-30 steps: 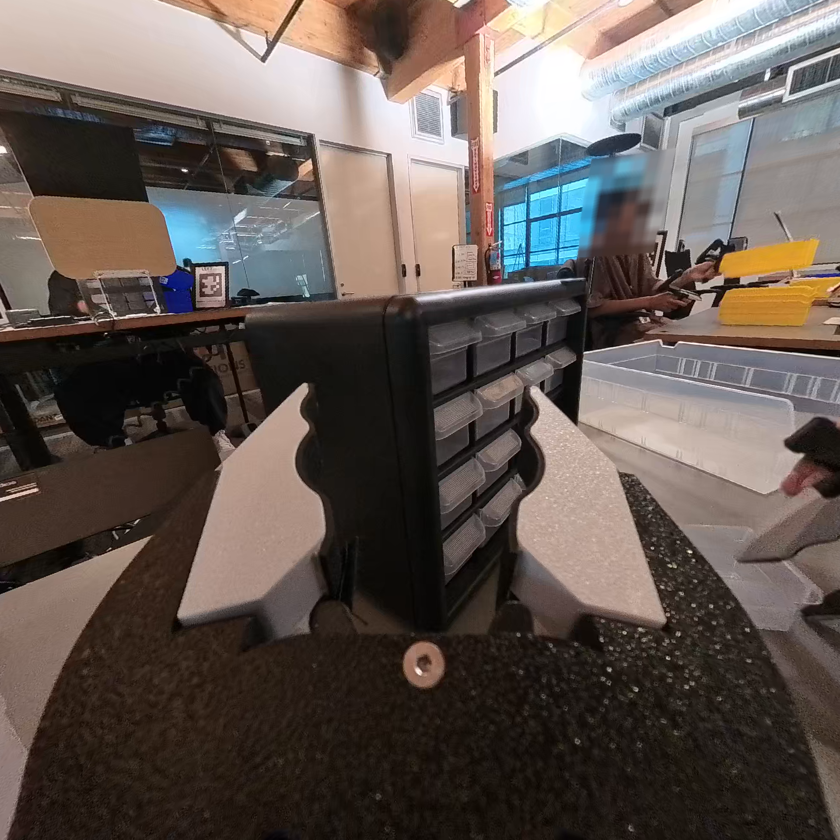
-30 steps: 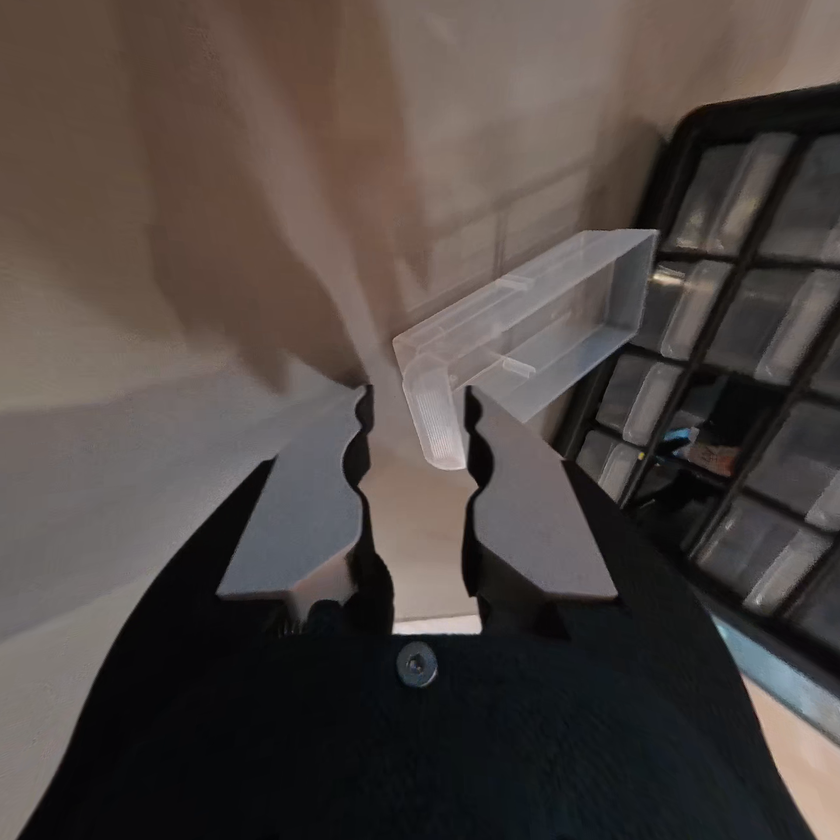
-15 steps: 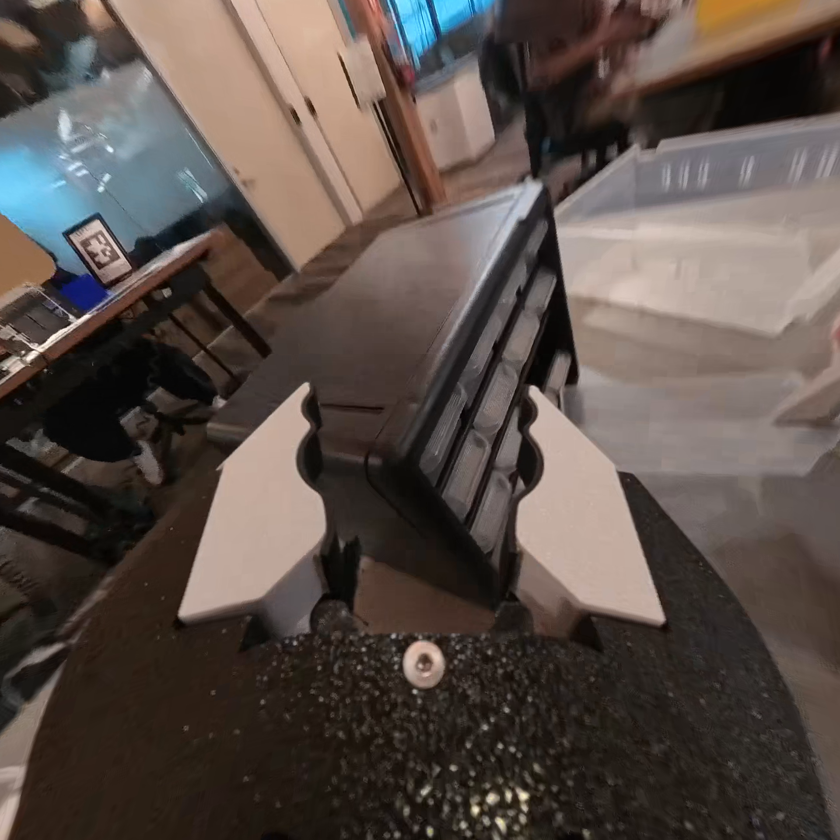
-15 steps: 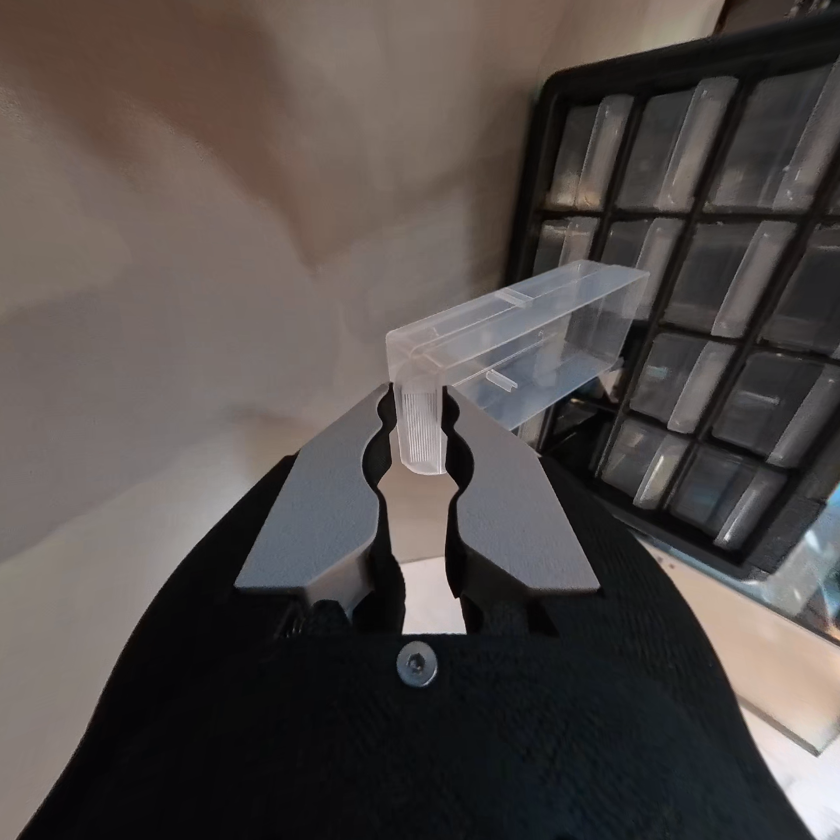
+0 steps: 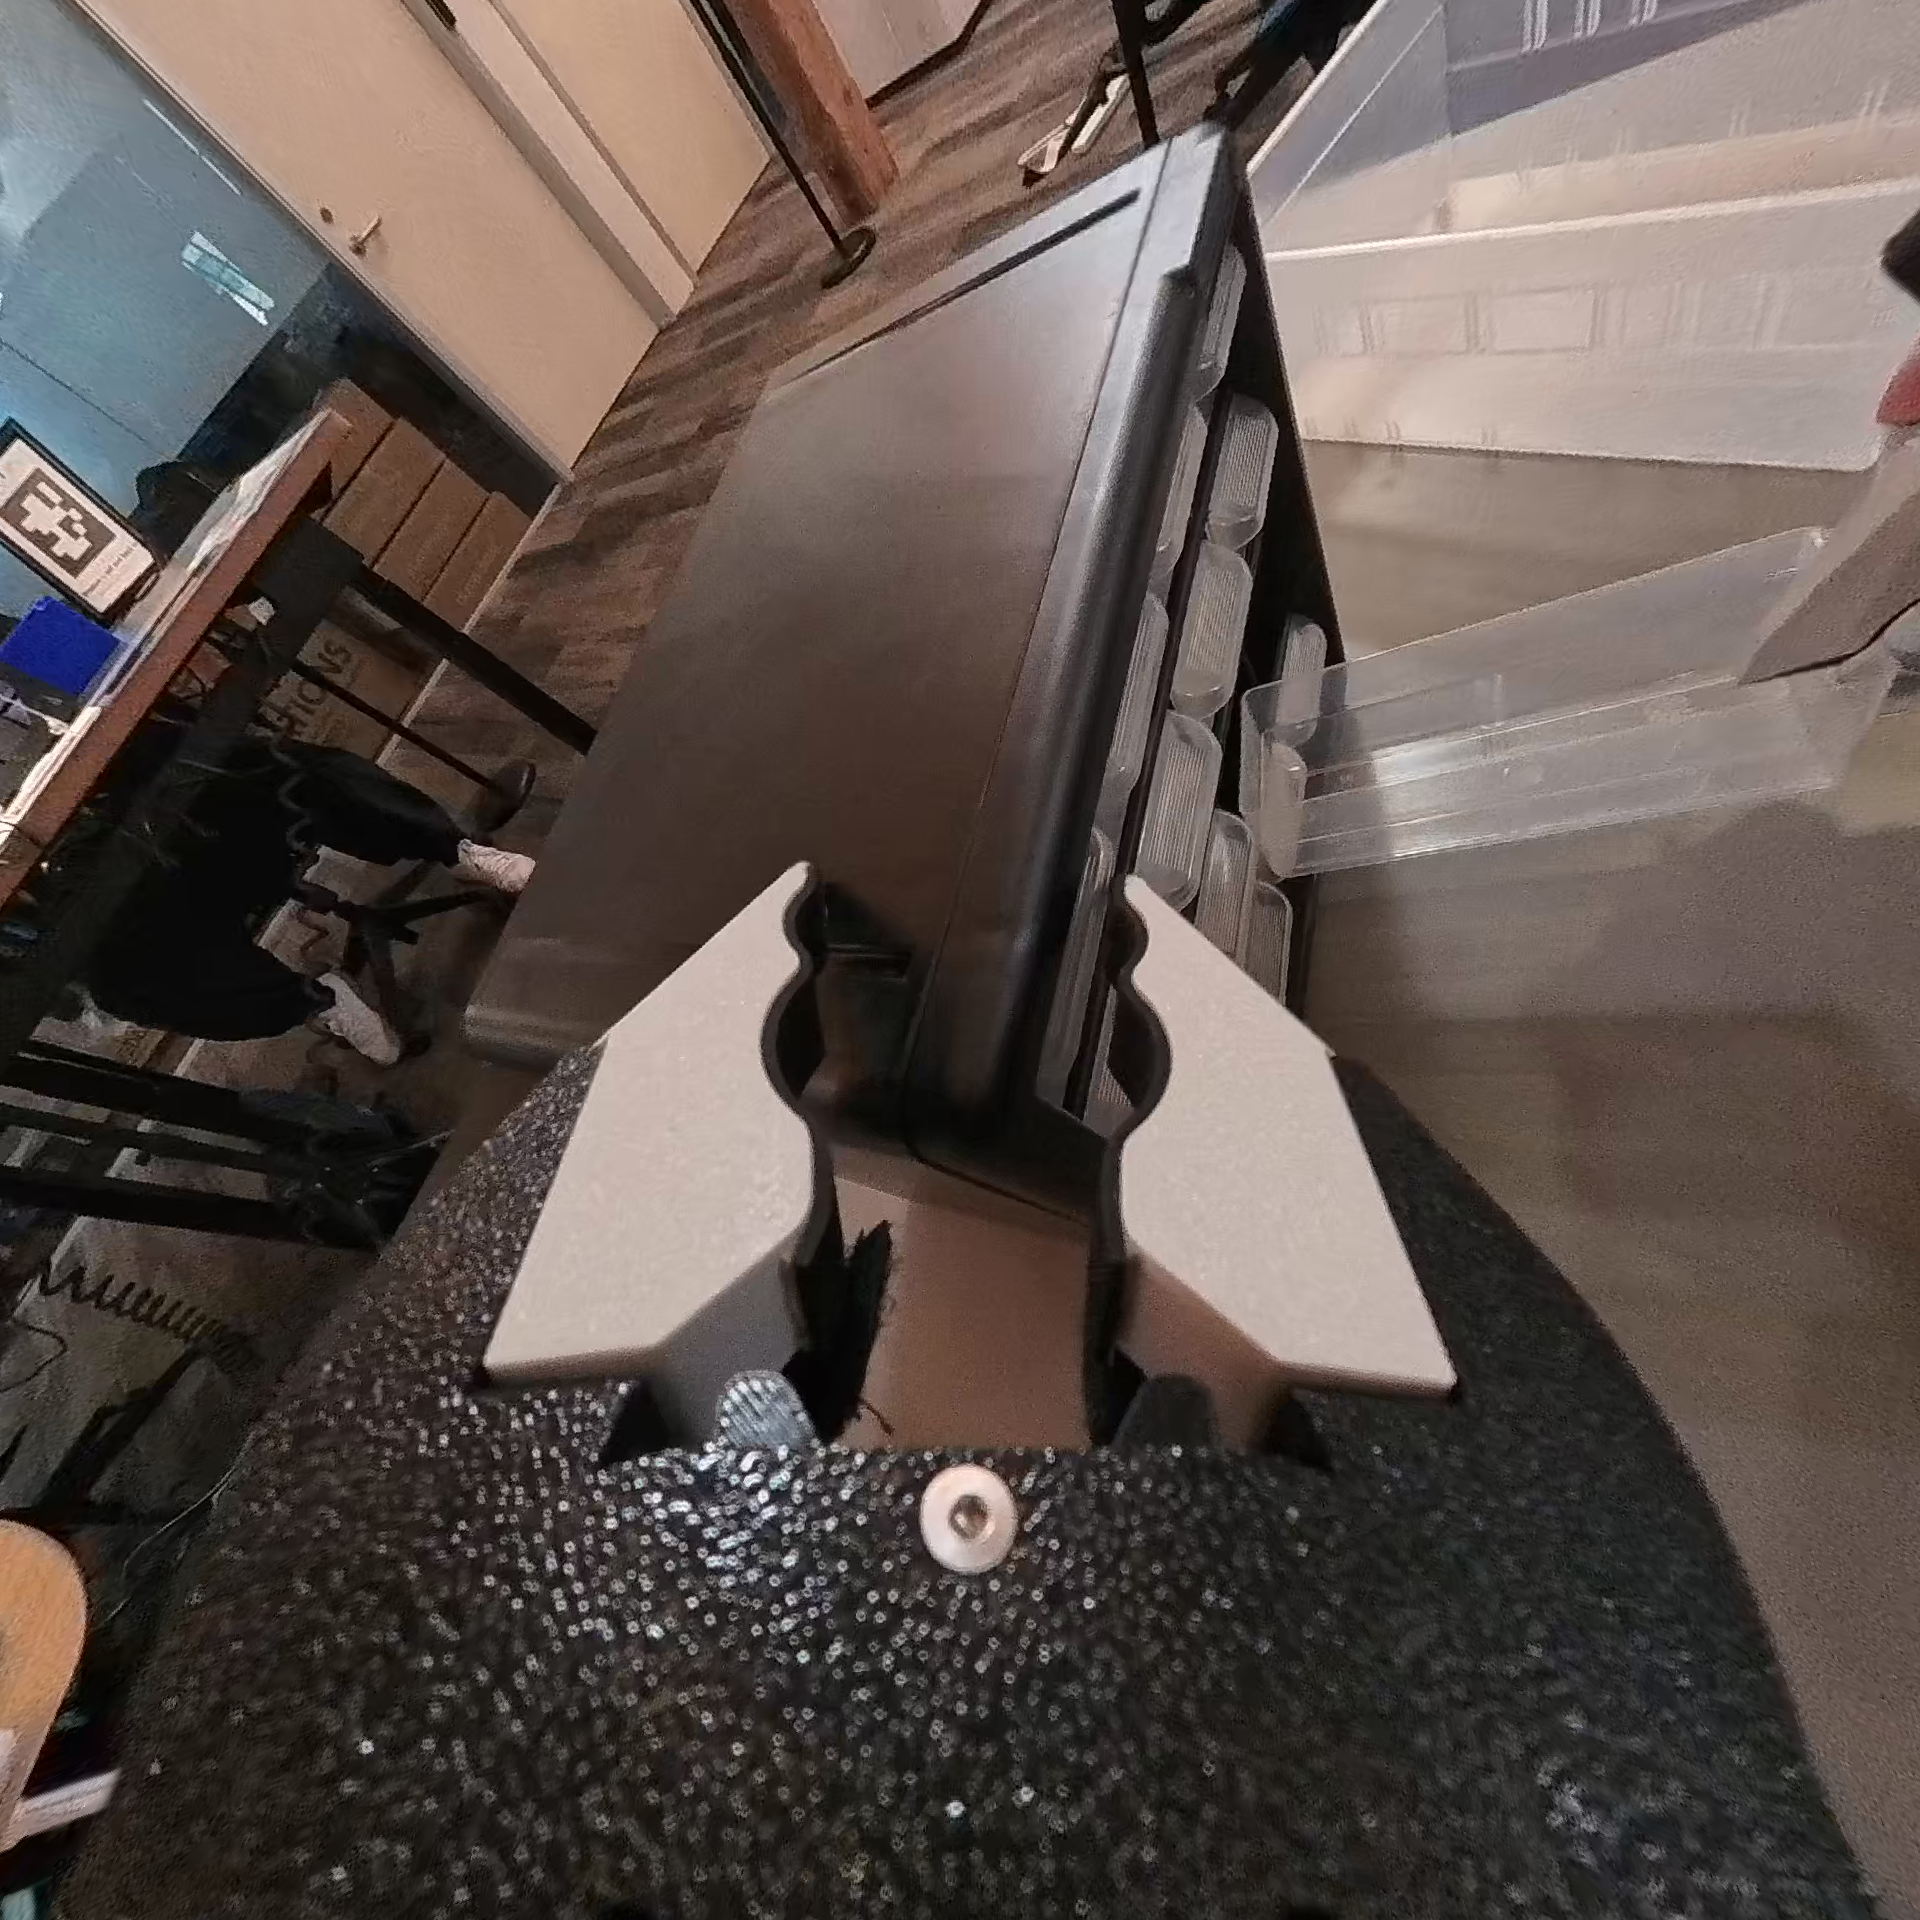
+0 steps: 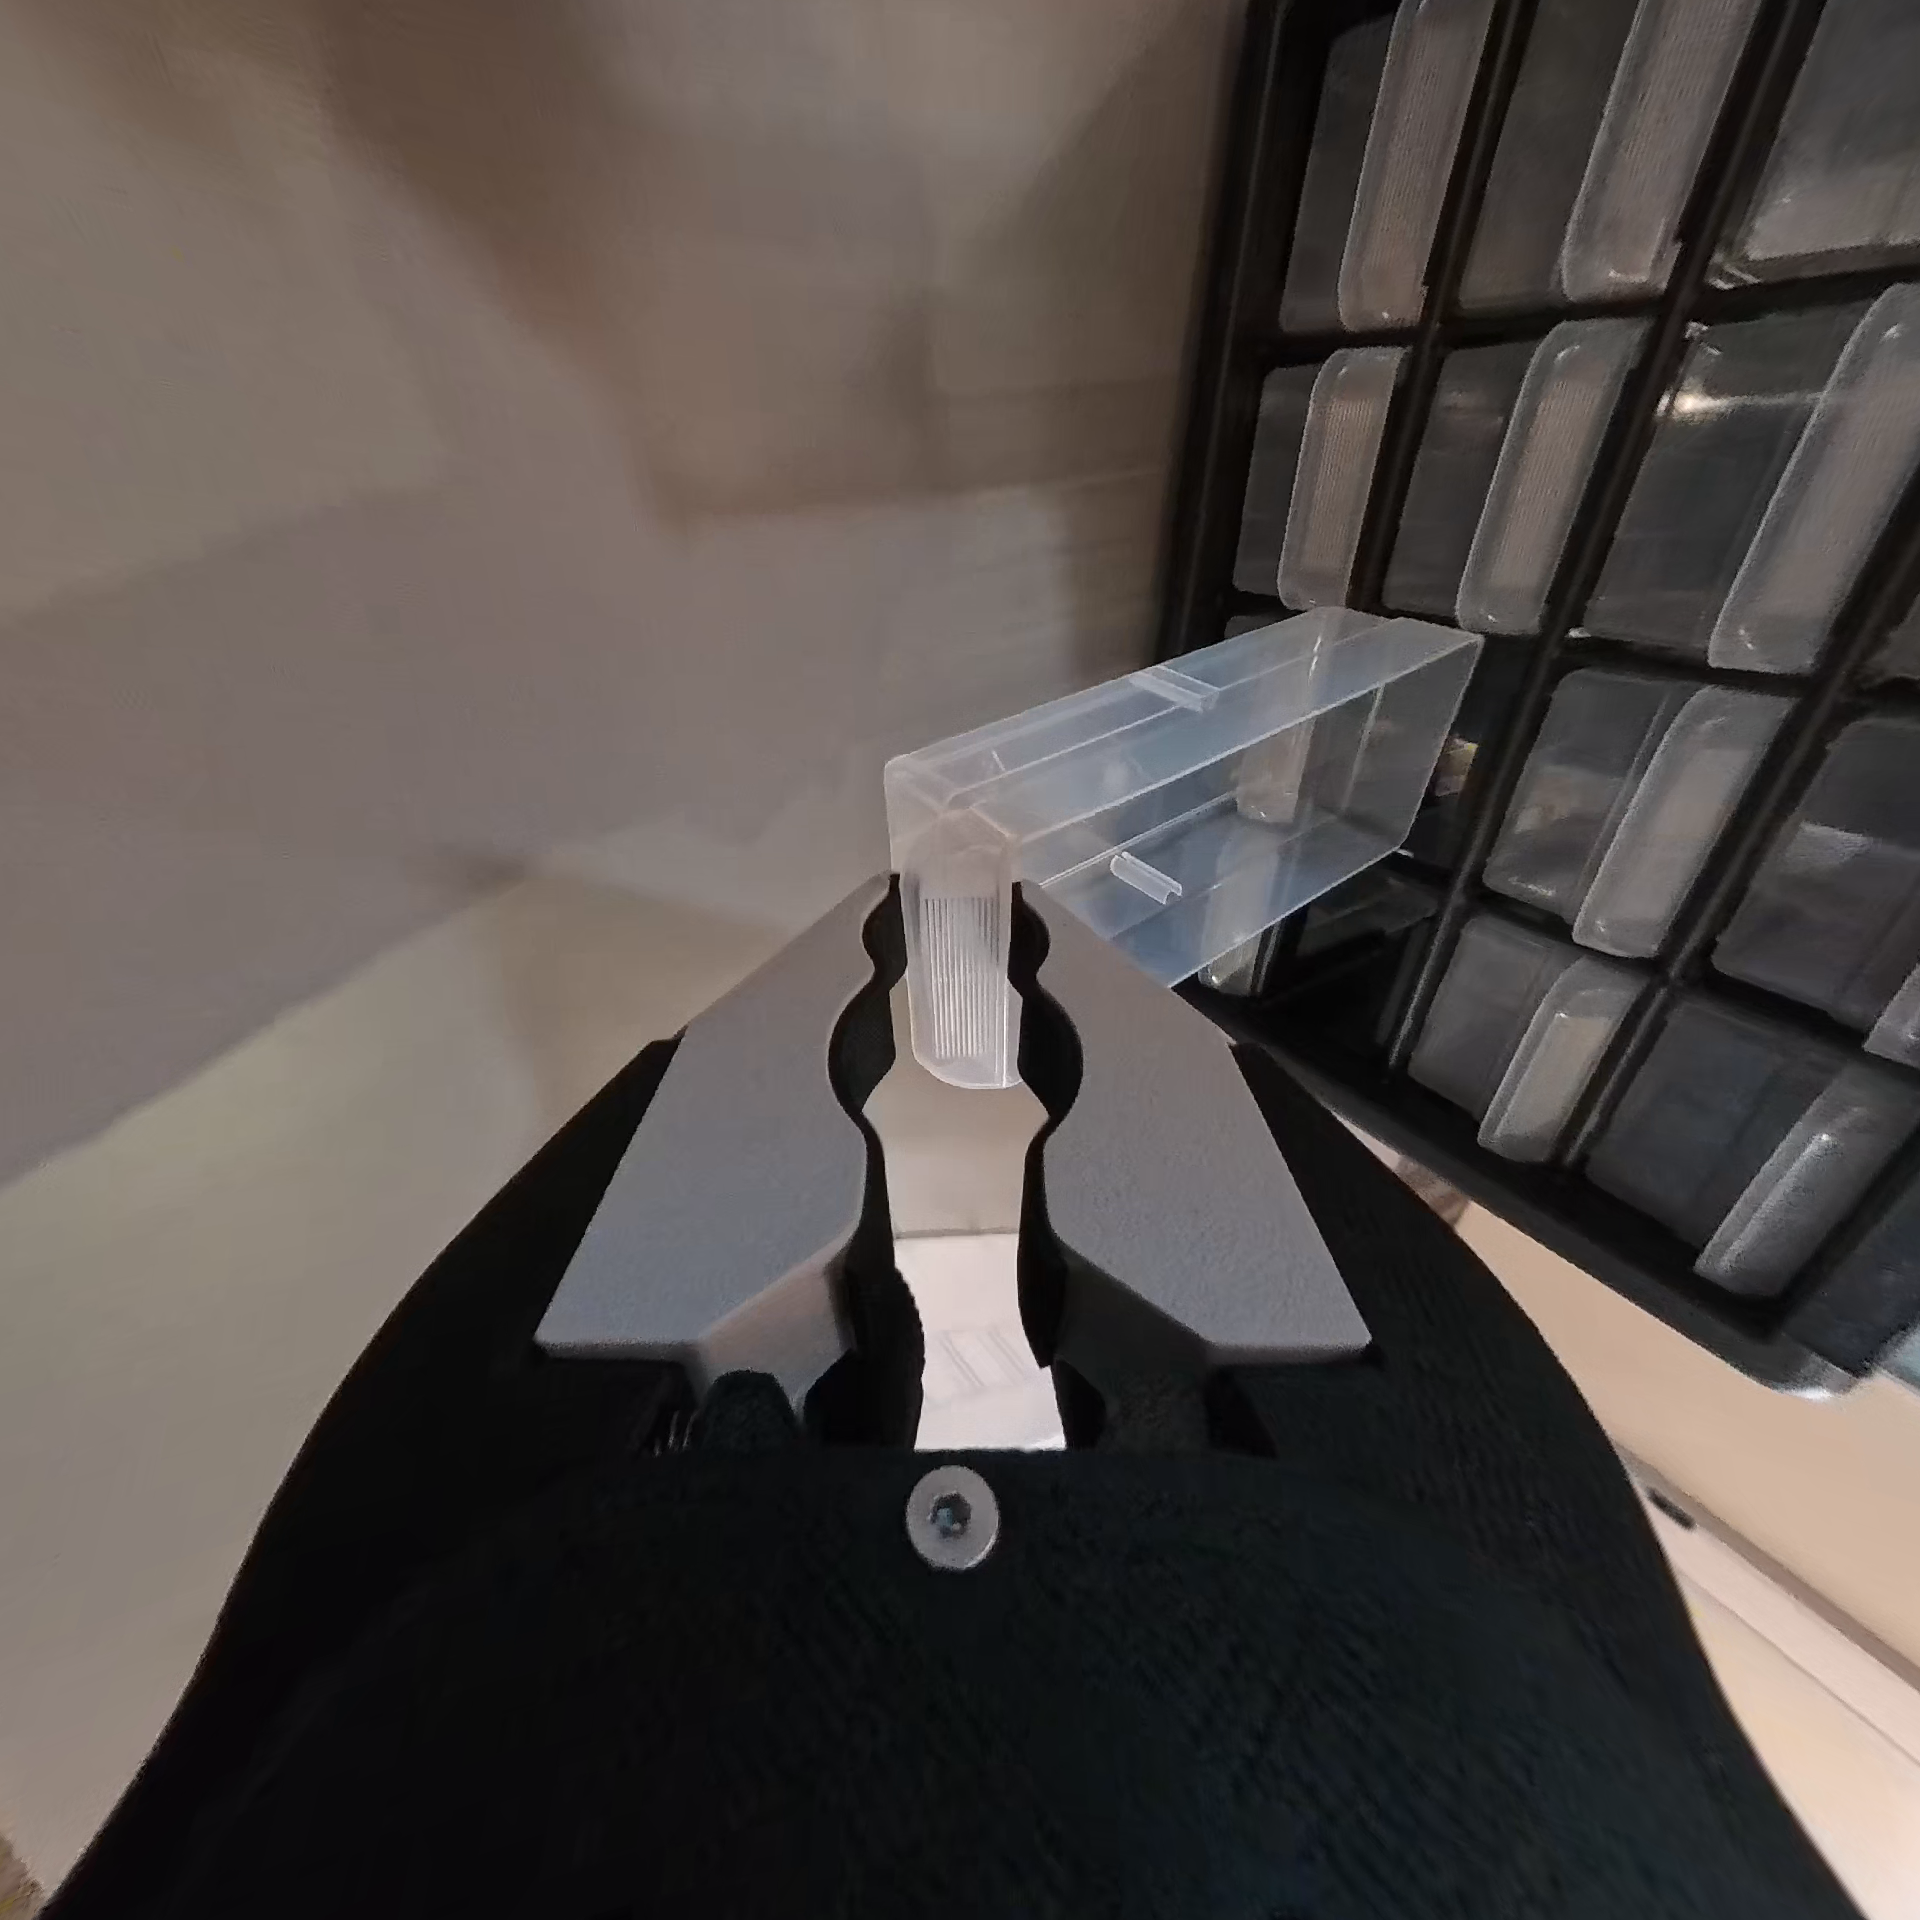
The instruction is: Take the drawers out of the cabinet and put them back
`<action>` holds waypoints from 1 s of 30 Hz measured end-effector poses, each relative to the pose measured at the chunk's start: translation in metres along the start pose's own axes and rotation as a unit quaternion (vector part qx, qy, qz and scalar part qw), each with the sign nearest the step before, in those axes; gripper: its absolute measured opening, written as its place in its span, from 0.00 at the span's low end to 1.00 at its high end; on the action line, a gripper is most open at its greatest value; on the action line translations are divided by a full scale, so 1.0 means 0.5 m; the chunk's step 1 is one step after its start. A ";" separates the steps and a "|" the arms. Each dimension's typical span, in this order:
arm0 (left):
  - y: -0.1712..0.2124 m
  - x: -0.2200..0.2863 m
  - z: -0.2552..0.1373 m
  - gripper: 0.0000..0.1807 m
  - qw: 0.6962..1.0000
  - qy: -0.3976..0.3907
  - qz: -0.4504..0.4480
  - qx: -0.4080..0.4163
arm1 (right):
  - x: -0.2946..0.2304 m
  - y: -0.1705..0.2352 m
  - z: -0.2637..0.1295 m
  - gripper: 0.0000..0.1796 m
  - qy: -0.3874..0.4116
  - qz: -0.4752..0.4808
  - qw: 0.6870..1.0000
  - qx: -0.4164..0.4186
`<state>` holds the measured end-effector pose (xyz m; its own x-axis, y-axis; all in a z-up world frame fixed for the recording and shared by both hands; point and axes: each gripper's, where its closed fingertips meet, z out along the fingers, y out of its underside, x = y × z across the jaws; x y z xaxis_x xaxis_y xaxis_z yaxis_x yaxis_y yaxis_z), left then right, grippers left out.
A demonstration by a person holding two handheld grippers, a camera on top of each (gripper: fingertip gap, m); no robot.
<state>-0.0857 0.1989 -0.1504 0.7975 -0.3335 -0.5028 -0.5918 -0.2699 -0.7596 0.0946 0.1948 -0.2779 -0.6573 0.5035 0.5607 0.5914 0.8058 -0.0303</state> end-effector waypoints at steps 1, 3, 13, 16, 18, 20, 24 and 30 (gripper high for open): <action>0.000 0.000 0.000 0.28 1.000 0.002 -0.002 0.002 | 0.002 0.000 -0.002 0.10 -0.002 0.001 1.000 0.000; -0.001 0.000 -0.001 0.28 1.000 0.006 -0.008 0.003 | 0.004 0.001 -0.005 0.10 -0.008 0.000 1.000 -0.005; -0.003 -0.004 -0.002 0.25 0.999 0.015 -0.027 0.020 | 0.019 0.003 -0.014 0.10 -0.020 0.006 0.999 -0.029; -0.003 -0.004 -0.002 0.25 0.999 0.015 -0.027 0.016 | 0.021 -0.003 -0.015 0.10 -0.031 0.008 0.999 -0.034; -0.003 -0.002 -0.002 0.25 0.999 0.015 -0.026 0.010 | 0.025 -0.007 -0.018 0.10 -0.036 0.012 0.999 -0.036; -0.003 -0.002 -0.002 0.25 1.000 0.015 -0.026 0.007 | 0.030 -0.011 -0.020 0.10 -0.039 0.017 0.998 -0.036; -0.003 -0.002 -0.002 0.25 0.999 0.014 -0.028 0.008 | 0.054 -0.007 -0.001 0.10 -0.022 0.020 0.998 -0.053; -0.002 -0.002 -0.002 0.25 1.000 0.015 -0.027 0.007 | 0.105 -0.004 0.061 0.10 0.036 0.010 0.998 -0.058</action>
<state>-0.0858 0.1984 -0.1485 0.8244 -0.3449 -0.4488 -0.5461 -0.2758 -0.7911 0.0448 0.2291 -0.2739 -0.6124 0.4915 0.6192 0.6561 0.7529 0.0512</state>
